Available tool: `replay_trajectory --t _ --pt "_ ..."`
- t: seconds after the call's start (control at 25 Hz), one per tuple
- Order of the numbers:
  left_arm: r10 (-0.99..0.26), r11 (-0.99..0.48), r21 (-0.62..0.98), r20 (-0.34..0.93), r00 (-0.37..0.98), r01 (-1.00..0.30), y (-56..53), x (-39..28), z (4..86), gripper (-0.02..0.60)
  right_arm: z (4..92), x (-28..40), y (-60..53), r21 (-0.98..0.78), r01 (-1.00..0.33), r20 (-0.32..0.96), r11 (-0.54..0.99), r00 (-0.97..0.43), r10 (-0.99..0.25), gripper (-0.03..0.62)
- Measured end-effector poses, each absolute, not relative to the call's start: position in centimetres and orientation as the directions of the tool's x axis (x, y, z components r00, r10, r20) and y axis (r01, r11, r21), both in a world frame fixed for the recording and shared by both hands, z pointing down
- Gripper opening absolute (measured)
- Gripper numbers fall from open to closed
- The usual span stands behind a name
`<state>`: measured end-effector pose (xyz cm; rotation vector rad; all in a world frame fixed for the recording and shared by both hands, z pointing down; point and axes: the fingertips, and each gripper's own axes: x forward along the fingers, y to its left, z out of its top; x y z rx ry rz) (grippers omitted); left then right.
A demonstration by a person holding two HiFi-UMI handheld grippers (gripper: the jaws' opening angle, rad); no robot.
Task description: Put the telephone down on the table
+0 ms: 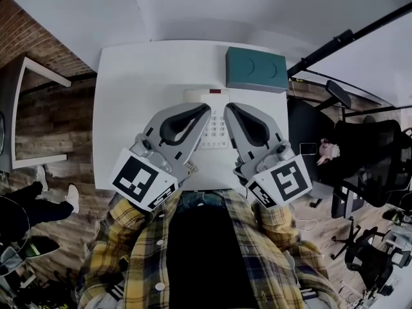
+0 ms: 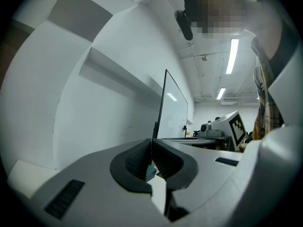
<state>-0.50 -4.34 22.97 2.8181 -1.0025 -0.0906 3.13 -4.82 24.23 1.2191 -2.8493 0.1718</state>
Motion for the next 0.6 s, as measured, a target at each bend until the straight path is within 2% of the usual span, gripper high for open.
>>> replay_trajectory --t 0.6 --pt "-0.635 -0.761 0.174 -0.010 0.772 -0.625 -4.63 -1.08 23.34 0.020 24.76 3.42 -4.84 -0.089 -0.735 0.098 0.673 -0.678 -0.728 0.025"
